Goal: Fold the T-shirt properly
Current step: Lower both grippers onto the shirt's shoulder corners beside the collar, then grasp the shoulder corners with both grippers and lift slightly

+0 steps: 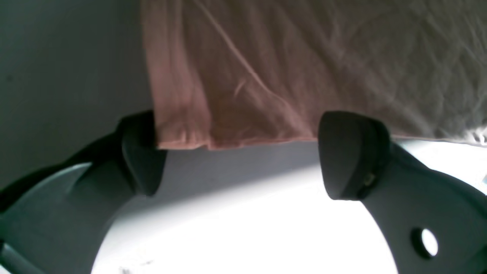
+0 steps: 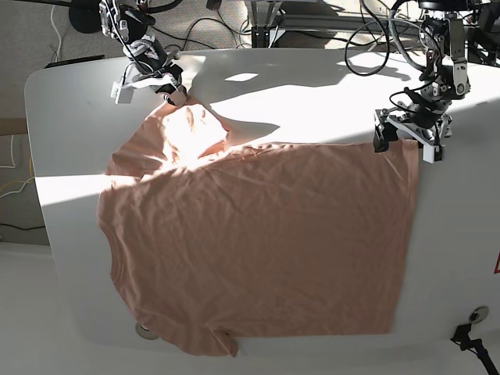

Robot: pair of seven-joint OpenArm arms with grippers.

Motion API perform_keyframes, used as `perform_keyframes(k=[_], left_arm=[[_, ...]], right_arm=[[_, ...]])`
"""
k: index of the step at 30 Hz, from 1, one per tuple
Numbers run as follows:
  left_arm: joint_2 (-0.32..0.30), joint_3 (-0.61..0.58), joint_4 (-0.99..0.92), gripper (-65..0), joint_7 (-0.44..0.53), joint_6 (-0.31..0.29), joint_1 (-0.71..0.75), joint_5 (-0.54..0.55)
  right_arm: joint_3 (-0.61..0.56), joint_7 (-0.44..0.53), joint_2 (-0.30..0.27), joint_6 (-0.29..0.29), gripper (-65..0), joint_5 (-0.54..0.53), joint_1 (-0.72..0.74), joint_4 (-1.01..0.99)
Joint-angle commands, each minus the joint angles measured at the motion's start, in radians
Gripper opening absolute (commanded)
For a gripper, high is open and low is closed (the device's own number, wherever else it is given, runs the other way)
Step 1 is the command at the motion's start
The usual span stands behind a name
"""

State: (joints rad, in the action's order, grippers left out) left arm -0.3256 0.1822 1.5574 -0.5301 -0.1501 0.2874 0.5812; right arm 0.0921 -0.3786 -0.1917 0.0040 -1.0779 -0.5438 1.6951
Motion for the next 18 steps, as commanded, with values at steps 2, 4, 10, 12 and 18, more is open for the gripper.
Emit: perform_keyframes(k=[2, 4, 10, 12, 18], left_arm=[[-0.014, 0.007, 0.012, -17.4, 0.005, 0.004, -0.009, 0.007], [-0.002, 0.007, 0.012, -18.2, 0.005, 0.004, -0.023, 0.007], [0.006, 0.013, 0.012, -19.7, 0.005, 0.005, -0.027, 0.006], [0.006, 0.013, 0.012, -28.1, 0.006, 0.005, -0.034, 0.006], [0.006, 0.015, 0.012, -54.4, 0.006, 0.005, -0.047, 0.004]], right_arm=[[0.004, -0.001, -0.007, 0.0, -65.0, 0.005, -0.005, 0.01], [0.004, -0.001, -0.007, 0.0, -65.0, 0.005, -0.005, 0.01], [0.004, -0.001, -0.007, 0.0, -65.0, 0.005, -0.005, 0.01], [0.004, -0.001, -0.007, 0.0, -65.0, 0.005, -0.005, 0.01], [0.004, -0.001, -0.007, 0.0, -65.0, 0.005, -0.008, 0.01]])
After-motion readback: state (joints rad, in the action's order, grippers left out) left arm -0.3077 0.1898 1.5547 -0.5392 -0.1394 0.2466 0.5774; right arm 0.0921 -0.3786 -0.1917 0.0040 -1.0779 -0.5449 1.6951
